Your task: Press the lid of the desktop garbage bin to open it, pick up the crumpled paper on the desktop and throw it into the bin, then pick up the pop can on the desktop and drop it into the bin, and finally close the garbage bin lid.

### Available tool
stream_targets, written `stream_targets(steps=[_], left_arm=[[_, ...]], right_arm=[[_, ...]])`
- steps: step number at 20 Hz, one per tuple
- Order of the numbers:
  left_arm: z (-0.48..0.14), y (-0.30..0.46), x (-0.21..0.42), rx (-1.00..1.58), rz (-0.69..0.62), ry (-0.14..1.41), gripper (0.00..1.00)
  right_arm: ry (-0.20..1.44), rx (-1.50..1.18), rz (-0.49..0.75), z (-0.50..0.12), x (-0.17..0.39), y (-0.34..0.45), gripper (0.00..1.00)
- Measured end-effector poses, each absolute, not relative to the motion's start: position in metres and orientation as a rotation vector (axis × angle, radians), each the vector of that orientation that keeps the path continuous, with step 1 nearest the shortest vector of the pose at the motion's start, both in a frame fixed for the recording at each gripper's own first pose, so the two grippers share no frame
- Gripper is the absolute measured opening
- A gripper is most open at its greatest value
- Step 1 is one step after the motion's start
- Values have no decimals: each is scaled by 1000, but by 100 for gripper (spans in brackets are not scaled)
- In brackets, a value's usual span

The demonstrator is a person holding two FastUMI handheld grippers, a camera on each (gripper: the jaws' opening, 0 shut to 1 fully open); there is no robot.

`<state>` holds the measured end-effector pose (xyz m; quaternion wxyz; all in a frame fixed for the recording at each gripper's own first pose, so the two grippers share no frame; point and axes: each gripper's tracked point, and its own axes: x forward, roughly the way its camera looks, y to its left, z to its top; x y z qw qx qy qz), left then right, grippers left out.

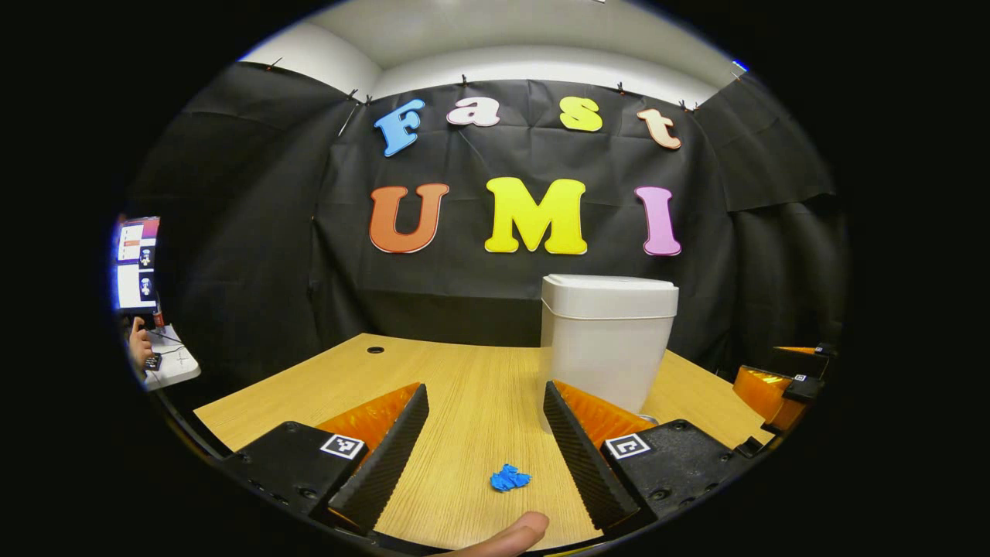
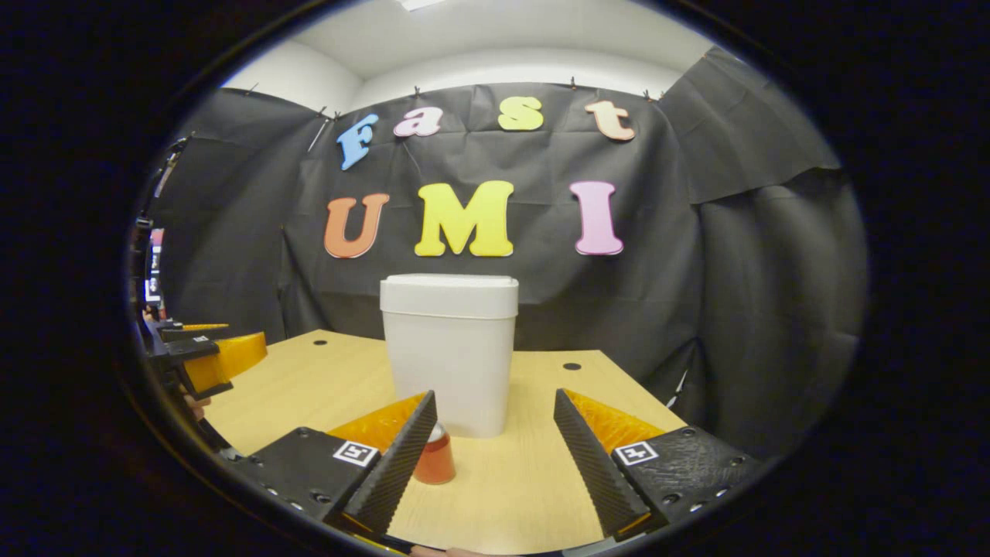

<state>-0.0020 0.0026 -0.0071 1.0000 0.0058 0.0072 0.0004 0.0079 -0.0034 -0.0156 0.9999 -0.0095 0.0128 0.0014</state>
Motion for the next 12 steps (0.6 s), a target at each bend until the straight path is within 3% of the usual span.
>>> stream_targets(steps=[9,12], left_arm=[[-14,-3,1,9,-14,31,97],[-13,-4,-1,15,-14,30,97]], right_arm=[[-54,-30,10,28,29,7,94],[-96,-18,13,59,52,21,76]])
